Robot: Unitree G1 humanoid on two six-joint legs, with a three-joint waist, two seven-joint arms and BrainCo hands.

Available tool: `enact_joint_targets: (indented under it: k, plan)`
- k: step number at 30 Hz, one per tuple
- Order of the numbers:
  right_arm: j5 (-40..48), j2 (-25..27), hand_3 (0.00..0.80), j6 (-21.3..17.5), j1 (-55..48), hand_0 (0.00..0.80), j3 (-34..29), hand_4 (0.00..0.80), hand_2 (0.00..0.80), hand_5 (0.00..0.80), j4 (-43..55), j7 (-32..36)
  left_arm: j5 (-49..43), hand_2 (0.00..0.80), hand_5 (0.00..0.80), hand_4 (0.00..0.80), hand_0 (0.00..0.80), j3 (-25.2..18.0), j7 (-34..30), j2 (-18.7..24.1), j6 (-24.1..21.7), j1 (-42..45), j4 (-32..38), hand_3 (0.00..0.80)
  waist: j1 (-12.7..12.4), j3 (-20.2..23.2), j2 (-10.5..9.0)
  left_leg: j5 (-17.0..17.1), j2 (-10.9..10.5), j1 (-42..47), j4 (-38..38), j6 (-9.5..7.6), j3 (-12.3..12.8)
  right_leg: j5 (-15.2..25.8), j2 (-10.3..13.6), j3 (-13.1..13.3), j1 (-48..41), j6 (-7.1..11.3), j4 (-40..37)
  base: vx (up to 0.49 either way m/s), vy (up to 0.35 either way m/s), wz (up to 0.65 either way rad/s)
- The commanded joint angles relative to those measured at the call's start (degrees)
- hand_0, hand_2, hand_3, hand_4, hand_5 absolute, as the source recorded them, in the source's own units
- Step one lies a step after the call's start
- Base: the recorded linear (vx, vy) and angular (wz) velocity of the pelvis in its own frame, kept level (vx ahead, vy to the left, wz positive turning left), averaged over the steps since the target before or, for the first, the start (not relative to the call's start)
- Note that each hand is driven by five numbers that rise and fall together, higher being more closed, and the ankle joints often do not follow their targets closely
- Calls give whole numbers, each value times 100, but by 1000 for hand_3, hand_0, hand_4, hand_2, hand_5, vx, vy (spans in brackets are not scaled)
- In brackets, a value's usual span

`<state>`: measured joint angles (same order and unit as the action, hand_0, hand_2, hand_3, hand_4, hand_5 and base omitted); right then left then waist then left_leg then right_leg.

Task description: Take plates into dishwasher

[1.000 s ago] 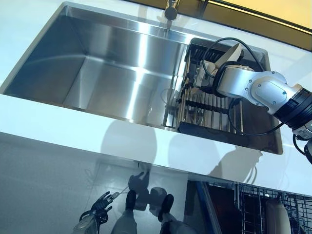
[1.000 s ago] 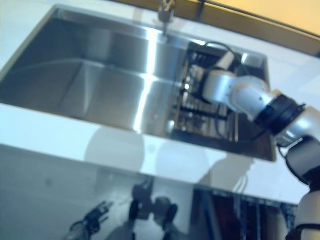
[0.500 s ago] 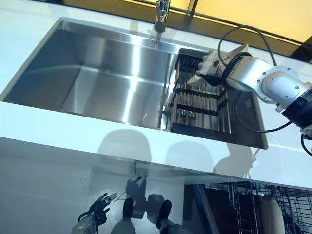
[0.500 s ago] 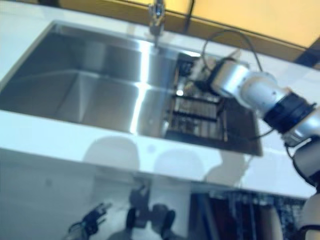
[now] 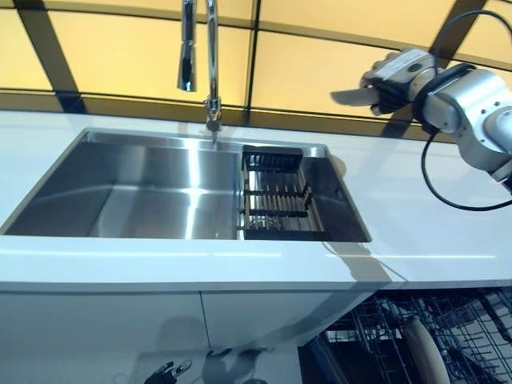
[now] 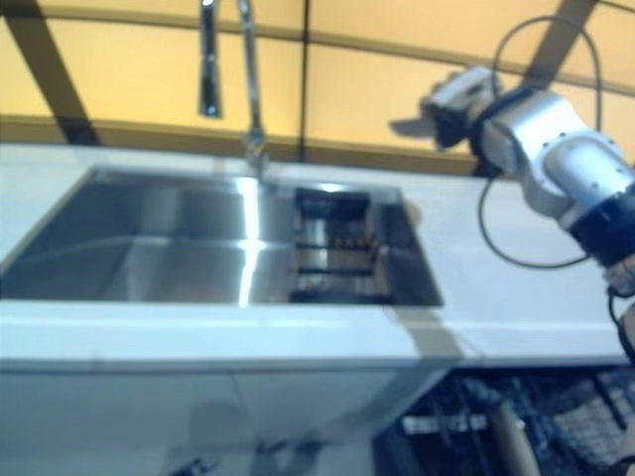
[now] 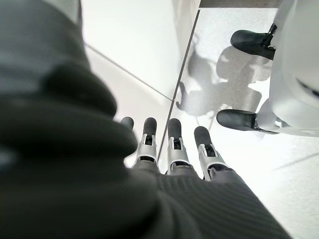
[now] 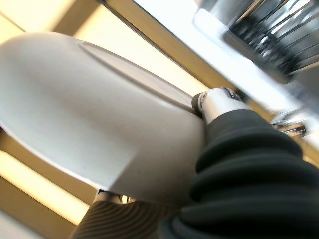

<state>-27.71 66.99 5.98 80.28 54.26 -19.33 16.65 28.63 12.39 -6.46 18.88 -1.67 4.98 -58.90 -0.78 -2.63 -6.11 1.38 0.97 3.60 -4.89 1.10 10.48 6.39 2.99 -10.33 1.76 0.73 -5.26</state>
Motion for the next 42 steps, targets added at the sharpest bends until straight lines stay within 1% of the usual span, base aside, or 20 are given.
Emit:
enact_joint_targets:
  k: [1, 2, 4, 7, 15, 17, 20, 22, 23, 30, 33, 37, 42]
  plan:
    - [847, 481, 800, 394, 143, 800, -503, 800, 800, 800, -583, -377, -334, 0, 0, 0, 0, 155, -192, 47, -100, -294, -348, 0, -43, -24, -49, -583, -62, 203, -11, -186, -89, -711, -3, -79, -661, 470, 26, 27, -49, -21]
    - [984, 523, 800, 388, 83, 800, -560, 800, 800, 800, -630, -390, -373, 0, 0, 0, 0, 158, -181, 43, -92, -293, -367, 0, -25, -13, -46, -590, -56, 215, -11, -186, -72, -711, -7, -61, -663, 470, 26, 28, -64, -21]
    - [1547, 629, 800, 439, -204, 800, -850, 800, 800, 800, -819, -488, -667, 0, 0, 0, 0, 175, -98, 48, 157, -274, -444, 0, 25, 11, -37, -607, -30, 266, -11, -175, -10, -714, -22, -16, -680, 465, 26, 20, -61, -12]
    - [2121, 720, 800, 480, -580, 800, -1285, 800, 800, 800, -970, -500, -838, 0, 0, 0, 0, 159, -113, 70, 253, -276, -626, 0, 121, 42, -31, -621, -2, 320, -11, -161, 69, -712, -43, 71, -690, 457, 26, 25, -57, -20]
    - [3025, 1145, 800, 116, -2031, 800, -2649, 800, 800, 800, -1304, -427, -1090, 0, 0, 0, 0, 90, -157, 118, 299, -238, -756, 0, 368, 50, 10, -673, 70, 431, -11, -161, 319, -682, -86, 303, -676, 478, 26, 32, -54, -12]
    - [3256, 1228, 800, 129, -2331, 800, -2964, 800, 800, 800, -1268, -424, -1183, 0, 0, 0, 0, 90, -182, 147, 346, -235, -759, 0, 442, 38, 26, -681, 87, 438, -11, -163, 382, -672, -102, 364, -654, 475, 26, 19, -62, -18]
    - [3301, 1326, 800, 49, -2771, 800, -3368, 800, 800, 800, -1246, -420, -1243, 0, 0, 0, 0, 77, -240, 184, 358, -231, -759, 0, 535, 25, 54, -682, 100, 423, -11, -158, 427, -659, -122, 441, -623, 473, 26, 7, -47, -16]
    - [3314, 1440, 800, -56, -3354, 800, -3863, 800, 800, 800, -1185, -320, -1190, 0, 0, 0, 0, 68, -262, 213, 376, -270, -743, 0, 653, -2, 81, -687, 118, 407, -11, -159, 499, -640, -130, 513, -576, 477, 26, -9, -59, -18]
    - [3327, 1466, 800, -72, -3529, 800, -4004, 800, 800, 800, -1162, -272, -1172, 0, 0, 0, 0, 61, -270, 224, 375, -281, -737, 0, 681, -11, 87, -688, 123, 405, -11, -160, 519, -634, -135, 537, -563, 477, 26, -9, -45, -14]
    - [3547, 1560, 800, -194, -4471, 800, -4747, 800, 800, 800, -1163, -75, -1073, 0, 0, 0, 0, 72, -270, 226, 376, -338, -709, 0, 866, -104, 142, -713, 148, 397, -11, -176, 658, -586, -164, 708, -464, 458, 26, -5, -25, -14]
    - [3579, 1507, 800, -225, -4911, 800, -5103, 800, 800, 800, -1188, -36, -1073, 0, 0, 0, 0, 21, -284, 222, 385, -340, -681, 0, 940, -163, 195, -726, 150, 385, -11, -176, 699, -582, -169, 761, -430, 456, 26, -1, -8, -7]
    - [3649, 1405, 800, -211, -5500, 800, -5581, 800, 800, 800, -1144, 146, -1064, 0, 0, 0, 0, -14, -291, 244, 390, -367, -664, 0, 996, -236, 217, -717, 160, 344, -11, -173, 732, -557, -161, 778, -368, 459, 26, -3, -12, -4]
    - [3783, 1189, 800, -263, -5978, 800, -5907, 800, 800, 800, -1017, 139, -1070, 0, 0, 0, 0, -31, -322, 271, 369, -462, -664, 0, 1041, -382, 236, -704, 164, 271, -11, -180, 736, -518, -172, 850, -269, 454, 26, -19, -30, -6]
